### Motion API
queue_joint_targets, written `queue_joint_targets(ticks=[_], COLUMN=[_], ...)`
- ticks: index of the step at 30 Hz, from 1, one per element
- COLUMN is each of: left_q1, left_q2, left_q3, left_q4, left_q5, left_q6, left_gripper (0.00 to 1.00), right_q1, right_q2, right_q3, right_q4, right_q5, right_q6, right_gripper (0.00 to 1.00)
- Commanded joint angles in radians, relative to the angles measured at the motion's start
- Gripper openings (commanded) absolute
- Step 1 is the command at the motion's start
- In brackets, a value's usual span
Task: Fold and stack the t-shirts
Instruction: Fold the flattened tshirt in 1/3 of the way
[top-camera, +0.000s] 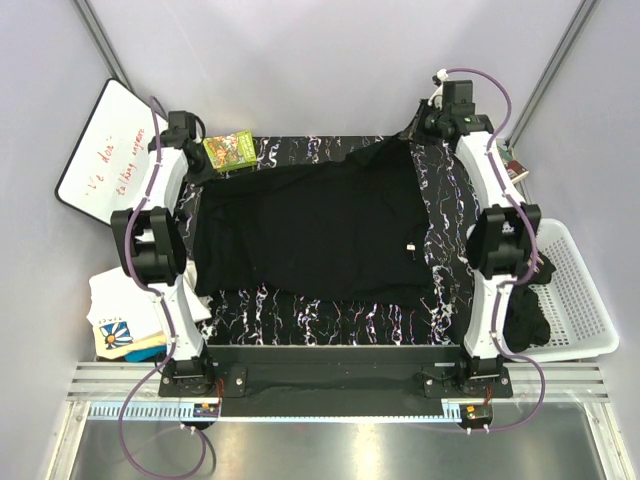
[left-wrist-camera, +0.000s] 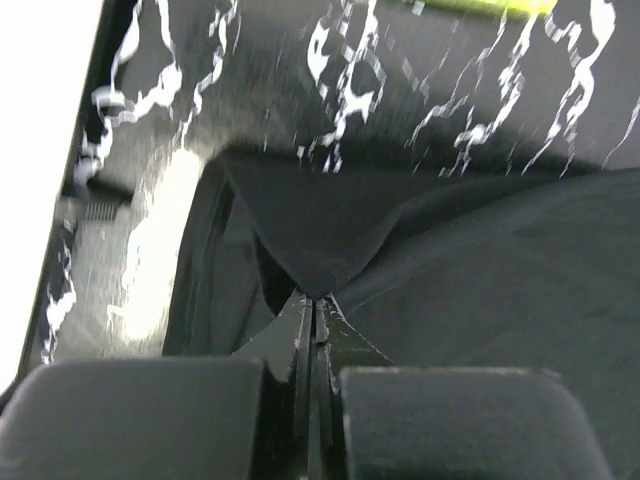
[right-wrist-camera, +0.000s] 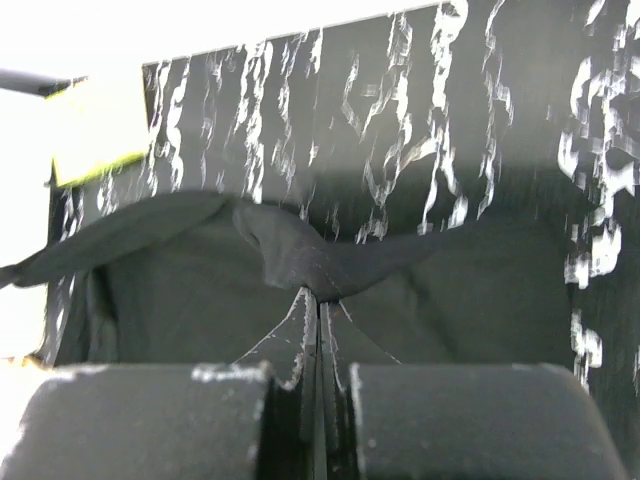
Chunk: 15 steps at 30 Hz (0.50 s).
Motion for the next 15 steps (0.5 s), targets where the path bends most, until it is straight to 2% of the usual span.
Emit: queue_joint_targets(ticks=[1,5,8,15], left_q1=[0.006,0.009,0.014,0.028], left_q2=[-0.126,-0.146,-0.143,-0.109], left_q3=[-0.069,-0.109,-0.131,-0.177], left_q4=[0.012,-0.034,-0.079,-0.148], left_q5=[0.015,-0.032,-0.073,-0.138], left_q6=[-0.028,-0.032,-0.033,-0.048], left_gripper=[0.0,0.0,0.0,0.0], right_q1=[0.006,0.006,0.006,0.006], right_q2=[-0.22,-0.35,-0.425,-0.554], right_q3=[-0.197,-0.468,-0.61,-0.842], right_q4=[0.02,0.013,0.005,-0.062], right_q5=[-0.051,-0.051,-0.083,-0.047], right_q6=[-0.003,0.043,0.076,0.14], right_gripper=[0.0,0.0,0.0,0.0])
